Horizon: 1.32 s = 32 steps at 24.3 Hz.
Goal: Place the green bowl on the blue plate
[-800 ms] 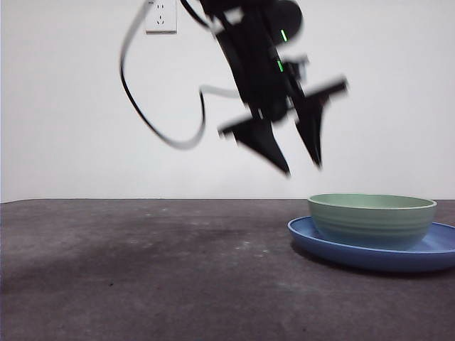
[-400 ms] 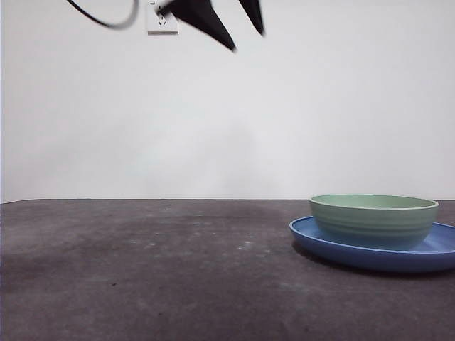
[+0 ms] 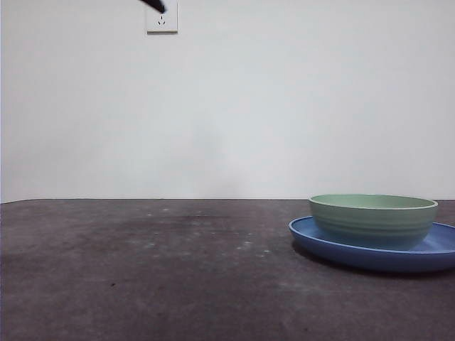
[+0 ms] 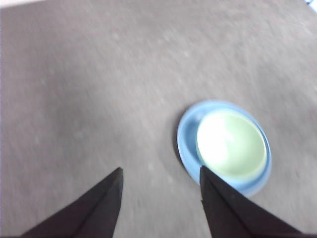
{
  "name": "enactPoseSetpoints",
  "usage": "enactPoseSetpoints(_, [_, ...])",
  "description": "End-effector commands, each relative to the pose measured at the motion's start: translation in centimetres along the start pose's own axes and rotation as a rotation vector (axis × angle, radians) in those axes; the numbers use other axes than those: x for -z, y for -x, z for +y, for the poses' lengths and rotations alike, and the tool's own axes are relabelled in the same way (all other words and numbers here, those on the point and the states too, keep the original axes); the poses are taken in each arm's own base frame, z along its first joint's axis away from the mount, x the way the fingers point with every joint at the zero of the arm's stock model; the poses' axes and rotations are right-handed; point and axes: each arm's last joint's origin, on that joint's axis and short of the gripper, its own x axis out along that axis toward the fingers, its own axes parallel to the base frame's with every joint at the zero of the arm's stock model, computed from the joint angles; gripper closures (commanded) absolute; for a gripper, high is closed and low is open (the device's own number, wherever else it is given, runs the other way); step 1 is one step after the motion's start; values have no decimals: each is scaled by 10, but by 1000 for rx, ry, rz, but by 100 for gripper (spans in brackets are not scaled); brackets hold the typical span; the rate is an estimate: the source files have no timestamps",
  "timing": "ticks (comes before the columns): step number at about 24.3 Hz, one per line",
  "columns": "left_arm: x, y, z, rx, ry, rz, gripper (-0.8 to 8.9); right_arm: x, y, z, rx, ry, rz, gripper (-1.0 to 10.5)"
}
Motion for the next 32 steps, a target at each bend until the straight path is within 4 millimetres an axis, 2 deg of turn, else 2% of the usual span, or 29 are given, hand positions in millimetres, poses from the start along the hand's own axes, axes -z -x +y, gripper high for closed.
enactPoseSetpoints(1, [24,9,0,49,-41,6,561,-4,3,2,0,6,-19,514])
enactPoseSetpoints(8, [77,24,-2,214,-81,57,563,-4,3,2,0,6,-18,514])
enactPoseSetpoints(14, [107,29,-5,423,-135,89,564,-4,3,2,-1,5,-17,514])
enactPoseSetpoints(18, [115,30,-5,442,-140,131,564,-4,3,2,-1,1,-14,514])
enactPoseSetpoints(25, [116,30,-5,442,-140,137,564,-4,3,1,18,-33,-15,515])
enactPoseSetpoints(32, [116,30,-5,442,-140,137,564,-5,3,-7,261,-149,-32,515])
